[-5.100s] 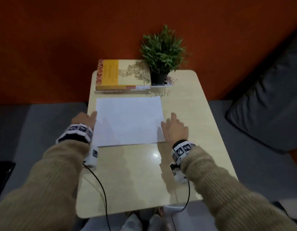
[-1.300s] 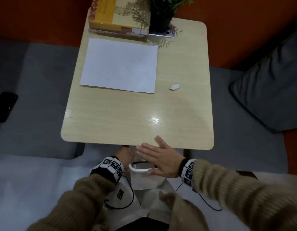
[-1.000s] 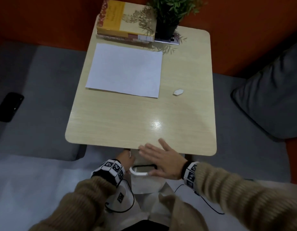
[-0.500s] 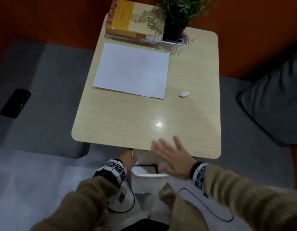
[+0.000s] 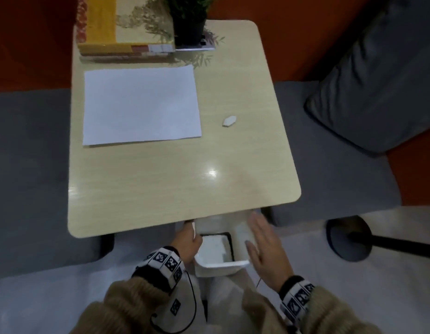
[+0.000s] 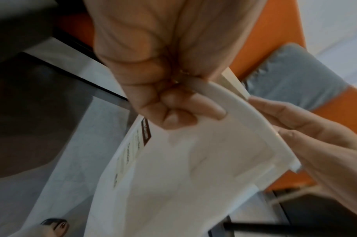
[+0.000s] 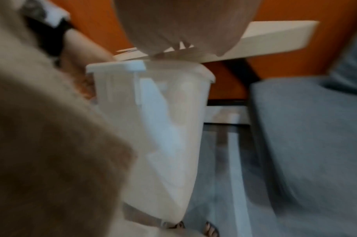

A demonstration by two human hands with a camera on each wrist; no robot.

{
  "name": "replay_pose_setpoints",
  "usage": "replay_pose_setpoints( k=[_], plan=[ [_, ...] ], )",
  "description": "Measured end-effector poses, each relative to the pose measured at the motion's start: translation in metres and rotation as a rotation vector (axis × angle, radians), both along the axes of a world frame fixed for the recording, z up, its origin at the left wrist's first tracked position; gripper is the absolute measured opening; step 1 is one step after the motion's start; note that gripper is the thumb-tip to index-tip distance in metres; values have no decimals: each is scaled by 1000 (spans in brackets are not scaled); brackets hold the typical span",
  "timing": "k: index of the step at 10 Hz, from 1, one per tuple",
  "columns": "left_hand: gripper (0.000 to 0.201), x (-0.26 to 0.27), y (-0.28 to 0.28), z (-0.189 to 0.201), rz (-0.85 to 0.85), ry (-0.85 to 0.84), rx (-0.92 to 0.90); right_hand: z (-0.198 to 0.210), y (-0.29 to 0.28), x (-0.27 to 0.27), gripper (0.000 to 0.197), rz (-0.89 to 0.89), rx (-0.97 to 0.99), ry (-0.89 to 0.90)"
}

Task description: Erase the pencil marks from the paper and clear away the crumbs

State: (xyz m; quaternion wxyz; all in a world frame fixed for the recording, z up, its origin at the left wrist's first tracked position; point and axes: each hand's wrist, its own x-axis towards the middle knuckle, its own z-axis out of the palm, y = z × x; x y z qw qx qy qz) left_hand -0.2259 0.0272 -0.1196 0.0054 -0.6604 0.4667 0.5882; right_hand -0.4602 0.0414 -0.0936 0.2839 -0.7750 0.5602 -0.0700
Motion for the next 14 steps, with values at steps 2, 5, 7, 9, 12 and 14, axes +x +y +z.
replay_pose_setpoints(
  k=[2, 5, 7, 9, 12, 14],
  plan=[
    [44, -31, -14, -26, -222, -106, 36, -37, 32, -31, 28, -534, 223, -73],
    [47, -90, -53, -169, -248, -293, 159, -179, 8, -70, 17, -742, 532, -59],
    [34, -112, -84, -316, -361, -366, 187, -297, 2, -100, 24, -760, 695, -55],
    [40, -137, -107, -397, -354, -395, 197, -402, -17, -118, 40, -705, 795, -75],
    [72, -125, -87, -459, -209, -273, 310, -456, -40, -100, 66, -729, 701, -194],
    [75, -112, -64, -374, -270, -334, 219, -351, -26, -97, 55, -469, 821, -48]
  ],
)
